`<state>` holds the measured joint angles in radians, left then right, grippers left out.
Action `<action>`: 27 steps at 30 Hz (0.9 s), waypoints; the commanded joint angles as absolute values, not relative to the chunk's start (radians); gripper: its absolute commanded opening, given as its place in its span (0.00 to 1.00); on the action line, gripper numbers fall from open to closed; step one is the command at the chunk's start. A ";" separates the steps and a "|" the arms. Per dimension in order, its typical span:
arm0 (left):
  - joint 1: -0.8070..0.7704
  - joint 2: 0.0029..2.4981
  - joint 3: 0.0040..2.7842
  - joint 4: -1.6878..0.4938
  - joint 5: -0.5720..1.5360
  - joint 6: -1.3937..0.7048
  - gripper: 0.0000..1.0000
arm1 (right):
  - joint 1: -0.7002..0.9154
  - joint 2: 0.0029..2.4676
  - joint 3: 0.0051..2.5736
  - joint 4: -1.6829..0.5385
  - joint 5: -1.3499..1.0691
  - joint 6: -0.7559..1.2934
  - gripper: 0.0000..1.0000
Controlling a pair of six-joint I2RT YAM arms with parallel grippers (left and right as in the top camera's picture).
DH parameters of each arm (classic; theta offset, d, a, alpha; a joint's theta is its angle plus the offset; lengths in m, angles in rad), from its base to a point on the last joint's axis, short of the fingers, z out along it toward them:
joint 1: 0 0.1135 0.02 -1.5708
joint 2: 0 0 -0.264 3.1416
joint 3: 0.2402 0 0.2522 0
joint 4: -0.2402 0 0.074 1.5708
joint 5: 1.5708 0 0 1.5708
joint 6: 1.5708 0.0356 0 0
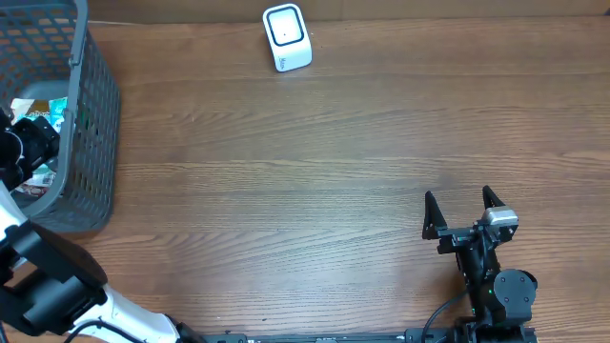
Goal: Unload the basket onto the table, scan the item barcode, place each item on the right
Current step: 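Reach the left gripper into the grey basket and grasp the yellow bottle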
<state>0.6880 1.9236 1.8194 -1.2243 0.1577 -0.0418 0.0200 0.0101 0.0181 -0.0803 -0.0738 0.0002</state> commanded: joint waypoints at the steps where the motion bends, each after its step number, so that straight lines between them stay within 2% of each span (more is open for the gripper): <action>1: 0.686 1.958 1.835 -1.229 0.177 -0.022 0.76 | 0.015 0.003 0.008 -0.077 -0.069 0.002 1.00; 6: 0.686 2.007 1.835 -1.239 0.178 -0.022 0.67 | 0.015 0.003 0.008 -0.077 -0.069 0.002 1.00; 16: 0.686 2.035 1.835 -1.241 0.179 -0.022 0.66 | 0.015 0.003 0.008 -0.077 -0.069 0.002 1.00; 19: 0.686 2.035 1.835 -1.240 0.185 -0.023 0.62 | 0.015 0.003 0.008 -0.077 -0.069 0.002 1.00; 23: 0.686 2.034 1.836 -1.237 0.185 -0.023 0.49 | 0.015 0.003 0.008 -0.077 -0.069 0.002 1.00; 27: 0.686 2.033 1.869 -1.250 0.185 -0.023 0.43 | 0.015 0.003 0.008 -0.077 -0.069 0.002 1.00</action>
